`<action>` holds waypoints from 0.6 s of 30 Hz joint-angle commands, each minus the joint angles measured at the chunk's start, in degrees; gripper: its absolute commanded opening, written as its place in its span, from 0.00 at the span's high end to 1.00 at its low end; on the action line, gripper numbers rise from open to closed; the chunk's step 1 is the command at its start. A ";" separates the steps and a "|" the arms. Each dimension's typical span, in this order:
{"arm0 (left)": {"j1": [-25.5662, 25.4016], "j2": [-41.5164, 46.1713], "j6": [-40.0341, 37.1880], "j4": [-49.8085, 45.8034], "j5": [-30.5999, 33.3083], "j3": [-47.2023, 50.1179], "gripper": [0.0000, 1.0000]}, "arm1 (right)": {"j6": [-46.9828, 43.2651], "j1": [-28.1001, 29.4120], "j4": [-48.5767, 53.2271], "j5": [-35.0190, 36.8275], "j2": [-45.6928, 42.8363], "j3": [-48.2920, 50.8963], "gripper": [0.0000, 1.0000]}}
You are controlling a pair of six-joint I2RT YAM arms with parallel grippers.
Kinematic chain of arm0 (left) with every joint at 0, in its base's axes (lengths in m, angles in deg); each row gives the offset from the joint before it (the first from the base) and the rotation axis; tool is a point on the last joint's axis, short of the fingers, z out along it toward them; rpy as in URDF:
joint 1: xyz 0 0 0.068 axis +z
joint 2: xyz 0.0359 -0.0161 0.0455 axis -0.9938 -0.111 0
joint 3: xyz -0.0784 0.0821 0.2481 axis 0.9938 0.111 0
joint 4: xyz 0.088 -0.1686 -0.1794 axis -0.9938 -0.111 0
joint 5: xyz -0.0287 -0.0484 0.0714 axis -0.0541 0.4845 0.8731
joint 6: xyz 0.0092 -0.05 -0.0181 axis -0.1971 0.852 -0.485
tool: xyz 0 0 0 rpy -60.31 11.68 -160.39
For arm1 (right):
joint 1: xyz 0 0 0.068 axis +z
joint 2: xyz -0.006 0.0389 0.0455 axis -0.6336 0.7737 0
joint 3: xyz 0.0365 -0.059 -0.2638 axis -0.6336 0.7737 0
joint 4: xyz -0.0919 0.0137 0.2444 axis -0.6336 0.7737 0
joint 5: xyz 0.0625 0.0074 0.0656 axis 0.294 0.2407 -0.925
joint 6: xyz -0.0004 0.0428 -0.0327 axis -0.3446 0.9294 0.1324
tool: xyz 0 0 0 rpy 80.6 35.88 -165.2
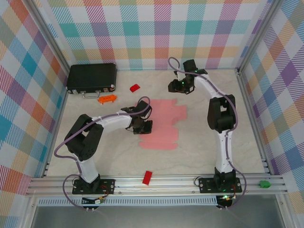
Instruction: Fold the paper box
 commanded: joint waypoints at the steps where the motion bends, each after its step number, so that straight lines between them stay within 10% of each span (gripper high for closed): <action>1: -0.45 1.88 1.36 1.29 -1.26 1.36 1.00 | -2.81 -0.08 5.81 -1.91 2.55 -4.25 0.54; 18: 2.65 0.17 -15.78 -6.91 8.62 2.48 1.00 | -17.18 -0.79 10.20 -3.72 5.45 -5.27 0.43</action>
